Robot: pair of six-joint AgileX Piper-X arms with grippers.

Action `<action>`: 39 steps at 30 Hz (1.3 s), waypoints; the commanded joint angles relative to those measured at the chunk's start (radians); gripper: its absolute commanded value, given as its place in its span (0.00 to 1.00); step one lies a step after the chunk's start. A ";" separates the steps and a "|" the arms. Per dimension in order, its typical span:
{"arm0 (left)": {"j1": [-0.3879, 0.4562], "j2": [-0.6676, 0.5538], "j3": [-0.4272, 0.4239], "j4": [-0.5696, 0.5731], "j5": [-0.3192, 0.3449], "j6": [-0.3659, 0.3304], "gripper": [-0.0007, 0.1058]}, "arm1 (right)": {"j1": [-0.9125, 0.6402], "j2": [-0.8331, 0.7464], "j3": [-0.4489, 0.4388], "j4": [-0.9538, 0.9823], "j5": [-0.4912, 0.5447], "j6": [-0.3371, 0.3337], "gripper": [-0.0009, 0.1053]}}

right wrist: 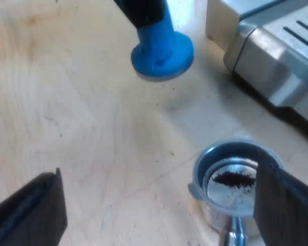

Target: Grind coffee beans and then tamp

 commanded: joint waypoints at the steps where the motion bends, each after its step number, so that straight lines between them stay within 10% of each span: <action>1: 0.006 0.022 0.027 -0.036 -0.011 0.002 0.01 | -0.002 0.052 -0.008 -0.080 -0.012 -0.016 0.73; 15: 0.006 0.158 0.039 -0.085 -0.014 0.005 0.01 | -0.002 0.103 -0.008 -0.096 -0.030 -0.008 0.73; 18: 0.006 0.161 0.039 -0.081 -0.136 0.005 0.01 | -0.002 0.103 -0.008 -0.096 -0.030 -0.004 0.73; 24: 0.006 0.161 0.039 -0.063 -0.151 0.019 0.01 | -0.002 0.103 -0.008 -0.096 -0.030 0.000 0.73; 28: 0.006 0.161 0.039 -0.062 -0.151 0.019 0.20 | -0.002 0.103 -0.008 -0.096 -0.030 0.022 0.73; 32: 0.006 0.161 0.039 -0.060 -0.151 0.019 0.67 | -0.002 0.103 -0.008 -0.096 -0.030 0.022 0.73; 39: 0.006 0.161 0.039 -0.004 -0.181 0.049 0.82 | -0.002 0.103 -0.008 -0.096 -0.030 0.025 0.73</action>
